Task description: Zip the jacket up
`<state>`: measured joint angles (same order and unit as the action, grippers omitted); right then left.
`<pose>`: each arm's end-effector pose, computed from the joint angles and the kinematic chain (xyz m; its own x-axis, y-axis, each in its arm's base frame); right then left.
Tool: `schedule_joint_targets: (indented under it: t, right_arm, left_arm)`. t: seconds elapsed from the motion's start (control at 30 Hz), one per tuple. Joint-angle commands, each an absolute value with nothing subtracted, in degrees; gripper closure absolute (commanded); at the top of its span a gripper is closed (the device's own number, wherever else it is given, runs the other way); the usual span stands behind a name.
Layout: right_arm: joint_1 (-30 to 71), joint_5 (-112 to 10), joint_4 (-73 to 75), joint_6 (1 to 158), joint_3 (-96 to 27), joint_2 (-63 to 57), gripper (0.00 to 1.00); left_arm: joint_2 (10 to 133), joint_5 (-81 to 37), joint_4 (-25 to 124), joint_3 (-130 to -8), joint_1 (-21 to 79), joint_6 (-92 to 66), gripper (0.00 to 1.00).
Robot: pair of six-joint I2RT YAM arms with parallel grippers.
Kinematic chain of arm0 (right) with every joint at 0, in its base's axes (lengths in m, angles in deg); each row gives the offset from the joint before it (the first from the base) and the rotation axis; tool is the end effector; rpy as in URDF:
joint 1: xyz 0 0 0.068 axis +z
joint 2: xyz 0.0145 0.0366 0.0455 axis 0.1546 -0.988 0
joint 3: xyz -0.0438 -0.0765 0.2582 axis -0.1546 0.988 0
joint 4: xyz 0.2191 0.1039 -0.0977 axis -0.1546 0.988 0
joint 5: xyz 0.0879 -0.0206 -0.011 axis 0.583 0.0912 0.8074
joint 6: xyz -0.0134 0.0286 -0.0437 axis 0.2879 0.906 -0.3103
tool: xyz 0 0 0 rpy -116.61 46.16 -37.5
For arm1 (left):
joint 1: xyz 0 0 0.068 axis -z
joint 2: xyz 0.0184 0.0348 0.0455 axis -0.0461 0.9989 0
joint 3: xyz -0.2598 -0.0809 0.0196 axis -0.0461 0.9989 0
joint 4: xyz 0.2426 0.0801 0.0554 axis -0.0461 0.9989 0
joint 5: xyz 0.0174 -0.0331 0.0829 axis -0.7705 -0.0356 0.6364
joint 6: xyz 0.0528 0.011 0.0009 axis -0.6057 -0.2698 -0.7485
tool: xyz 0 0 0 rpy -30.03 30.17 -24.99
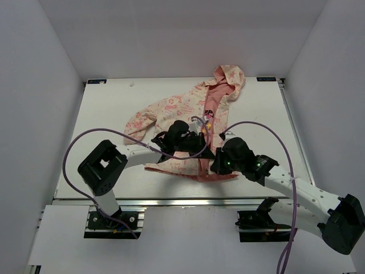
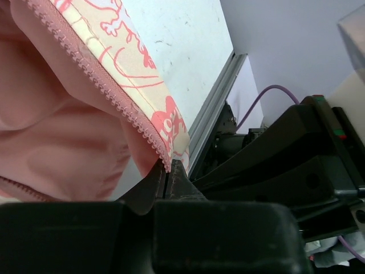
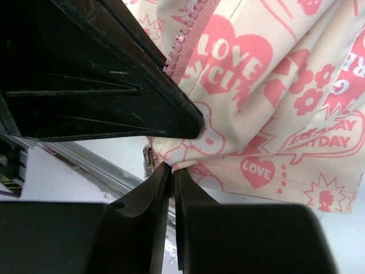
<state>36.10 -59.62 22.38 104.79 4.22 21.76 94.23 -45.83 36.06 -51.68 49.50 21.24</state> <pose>0.1470 0.1458 0.2379 -0.7631 -0.0080 -0.6463 -0.3392 0.8561 0.3899 0.2390 -0.2826 0.1999 -0.8961 0.0680 -0.4385 0.4252 0.4147 -0.8045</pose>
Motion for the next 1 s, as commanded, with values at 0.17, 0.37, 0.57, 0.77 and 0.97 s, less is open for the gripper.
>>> schedule_joint_targets:
  t: [0.17, 0.37, 0.57, 0.77, 0.97]
  right_arm:
    - [35.6, -59.0, 16.7, 106.9, 6.8, 22.7, 0.82]
    - [35.2, -59.3, 15.7, 107.6, 7.4, 23.2, 1.00]
    - [34.7, -64.7, 21.7, 108.3, 5.5, 27.7, 1.00]
    - [34.4, -61.4, 22.7, 108.3, 5.1, 30.7, 1.00]
    - [34.3, -61.3, 23.1, 108.4, 3.6, 30.9, 1.00]
  left_arm:
    - [95.5, -49.7, 28.2, -50.9, 51.0, 26.8, 1.00]
    - [95.1, -49.9, 27.5, -49.7, 51.1, 27.2, 1.00]
    - [91.5, -48.3, 33.8, -47.4, 51.1, 22.7, 0.40]
    - [87.5, -49.7, 31.4, -43.3, 51.2, 20.3, 0.35]
    - [86.7, -50.8, 30.5, -43.2, 51.6, 18.0, 0.48]
